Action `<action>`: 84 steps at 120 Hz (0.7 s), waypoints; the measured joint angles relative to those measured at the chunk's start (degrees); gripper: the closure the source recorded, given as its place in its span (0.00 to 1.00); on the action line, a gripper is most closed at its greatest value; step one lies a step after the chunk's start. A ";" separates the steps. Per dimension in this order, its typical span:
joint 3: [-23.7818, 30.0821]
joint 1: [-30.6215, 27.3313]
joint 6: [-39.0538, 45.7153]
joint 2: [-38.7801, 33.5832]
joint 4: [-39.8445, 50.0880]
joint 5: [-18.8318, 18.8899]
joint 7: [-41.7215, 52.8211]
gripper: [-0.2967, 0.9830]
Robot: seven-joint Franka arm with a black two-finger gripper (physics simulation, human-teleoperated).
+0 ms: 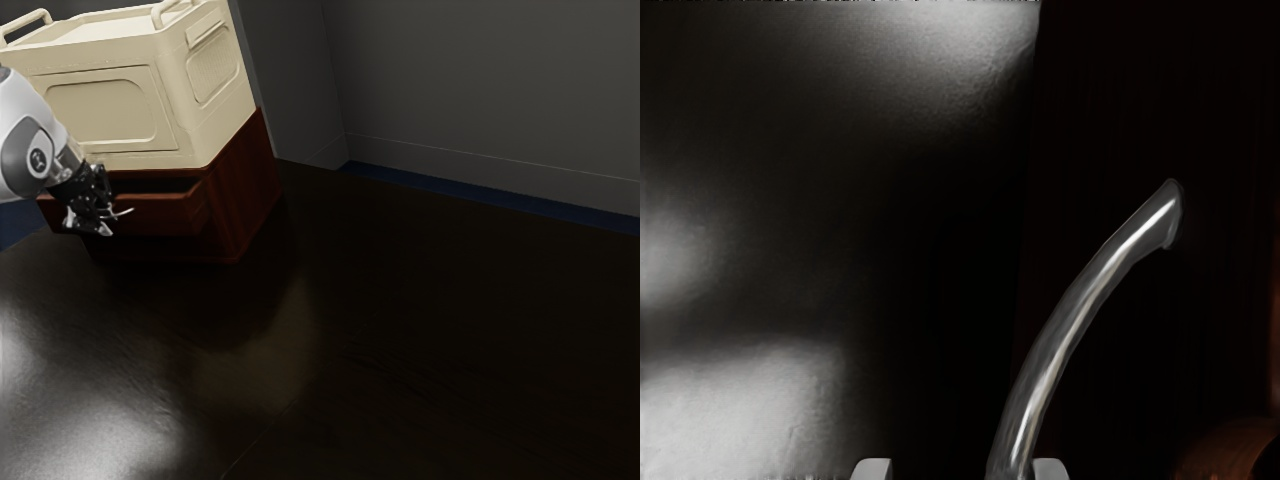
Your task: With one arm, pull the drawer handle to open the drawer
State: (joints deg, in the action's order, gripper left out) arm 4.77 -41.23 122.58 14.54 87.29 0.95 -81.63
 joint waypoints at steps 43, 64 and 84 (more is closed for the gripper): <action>-0.04 -0.31 0.90 -4.30 5.86 -0.04 -0.27 0.69; -0.11 -0.45 1.40 -6.44 8.26 -0.04 -0.46 0.69; -0.48 -0.38 1.88 -8.64 11.14 0.00 -0.62 0.69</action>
State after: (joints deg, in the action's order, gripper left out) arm 4.29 -41.61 124.46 5.90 98.43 0.95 -82.25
